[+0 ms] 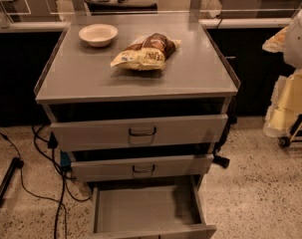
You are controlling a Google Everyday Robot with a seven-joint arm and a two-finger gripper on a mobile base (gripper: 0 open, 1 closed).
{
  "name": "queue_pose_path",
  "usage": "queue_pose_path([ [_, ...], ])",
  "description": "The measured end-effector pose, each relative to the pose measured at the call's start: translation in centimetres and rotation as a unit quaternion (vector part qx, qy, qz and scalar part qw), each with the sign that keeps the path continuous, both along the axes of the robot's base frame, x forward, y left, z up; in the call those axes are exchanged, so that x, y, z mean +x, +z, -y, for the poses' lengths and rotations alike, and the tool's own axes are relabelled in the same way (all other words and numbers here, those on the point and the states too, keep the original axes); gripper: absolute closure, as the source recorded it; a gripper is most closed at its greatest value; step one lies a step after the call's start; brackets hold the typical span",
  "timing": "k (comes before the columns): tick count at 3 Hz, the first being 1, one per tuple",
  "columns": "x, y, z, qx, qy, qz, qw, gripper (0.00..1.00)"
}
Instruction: Place brown chip bag into bottom drawer
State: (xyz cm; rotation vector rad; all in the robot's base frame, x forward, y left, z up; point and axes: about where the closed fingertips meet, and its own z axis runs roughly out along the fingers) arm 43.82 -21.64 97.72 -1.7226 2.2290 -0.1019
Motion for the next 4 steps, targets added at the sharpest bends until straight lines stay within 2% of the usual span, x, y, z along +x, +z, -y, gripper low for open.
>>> queue_pose_path([
  [1, 0.0, 0.0, 0.0, 0.0, 0.0, 0.0, 1.0, 0.0],
  [2, 1.7, -0.2, -1.0, 0.009, -0.001, 0.022, 0.9997, 0.0],
  [3, 4.7, -0.7, -2.6, 0.023, -0.006, 0.056, 0.9981, 0.0],
  [4, 8.7, -0.9, -5.0, 0.05, -0.013, 0.092, 0.9944, 0.0],
])
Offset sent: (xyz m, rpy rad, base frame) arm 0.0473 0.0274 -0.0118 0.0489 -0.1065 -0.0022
